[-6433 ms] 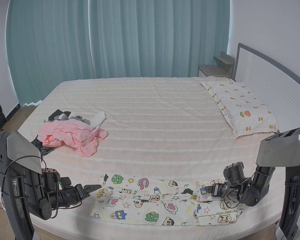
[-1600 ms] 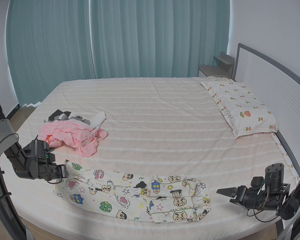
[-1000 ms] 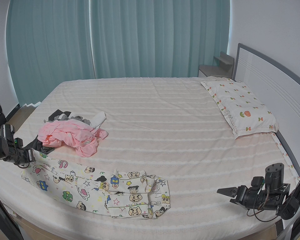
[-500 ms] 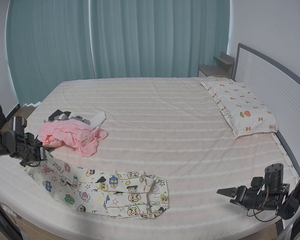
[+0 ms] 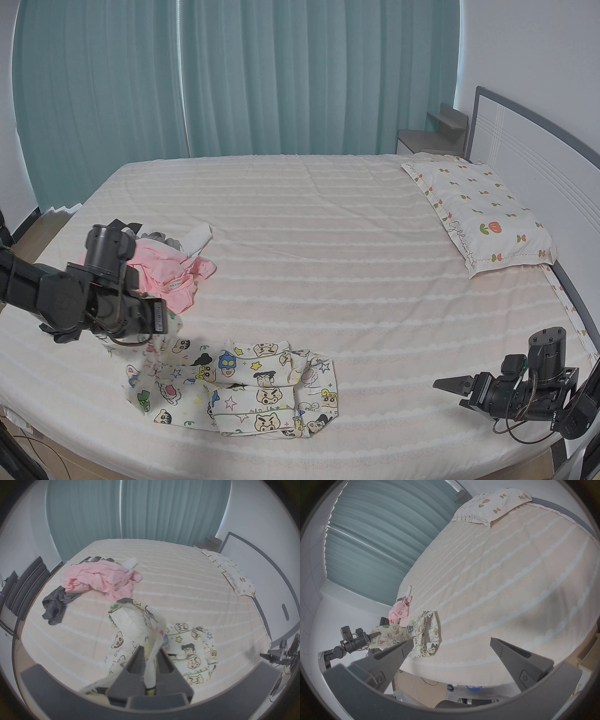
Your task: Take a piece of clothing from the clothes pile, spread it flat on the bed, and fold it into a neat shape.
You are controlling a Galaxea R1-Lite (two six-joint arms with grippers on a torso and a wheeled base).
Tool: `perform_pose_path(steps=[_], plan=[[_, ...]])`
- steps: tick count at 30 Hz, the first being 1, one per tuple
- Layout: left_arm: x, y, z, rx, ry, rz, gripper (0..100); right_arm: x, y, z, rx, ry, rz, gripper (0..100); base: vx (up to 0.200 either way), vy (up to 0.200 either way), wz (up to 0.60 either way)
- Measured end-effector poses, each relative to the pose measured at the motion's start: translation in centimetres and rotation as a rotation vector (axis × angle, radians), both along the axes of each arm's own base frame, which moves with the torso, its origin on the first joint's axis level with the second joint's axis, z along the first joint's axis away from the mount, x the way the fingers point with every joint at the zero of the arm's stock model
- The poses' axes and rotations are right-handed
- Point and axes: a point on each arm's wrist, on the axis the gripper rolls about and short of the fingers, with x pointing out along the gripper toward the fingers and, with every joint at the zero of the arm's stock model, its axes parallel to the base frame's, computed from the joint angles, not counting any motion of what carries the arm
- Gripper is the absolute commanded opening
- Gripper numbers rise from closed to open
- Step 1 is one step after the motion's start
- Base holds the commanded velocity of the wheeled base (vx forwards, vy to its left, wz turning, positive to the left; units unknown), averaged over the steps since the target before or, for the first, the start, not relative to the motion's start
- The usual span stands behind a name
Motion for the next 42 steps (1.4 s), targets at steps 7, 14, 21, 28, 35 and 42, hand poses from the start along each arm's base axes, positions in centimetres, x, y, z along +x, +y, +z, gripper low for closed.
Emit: perform_pose_path(steps=[7,14,21,28,35,42], plan=[[-0.1,-6.6,-1.4,-0.024,0.015,-0.049,0,0.0,0.0,-0.1,-0.003,0.006,0.001,100,0.0,0.0,0.0],[1.0,-11.7,-3.0,-0.068,0.017,-0.049,0,0.1,0.0,-0.2,-0.005,0.01,0.002,100,0.0,0.0,0.0],[1.7,-14.3,-4.7,-0.078,0.023,-0.055,0,0.1,0.0,-0.3,-0.006,0.012,0.003,100,0.0,0.0,0.0],[2.0,-15.0,-5.4,-0.107,0.028,-0.07,0,0.2,0.1,-0.5,-0.009,0.016,0.004,100,0.0,0.0,0.0],[2.2,-16.1,-5.1,-0.203,-0.022,-0.073,100,0.2,0.1,-0.6,-0.012,0.021,0.004,100,0.0,0.0,0.0],[2.3,-16.0,-5.2,-0.21,-0.021,-0.056,100,0.2,0.1,-0.6,-0.013,0.023,0.003,100,0.0,0.0,0.0]])
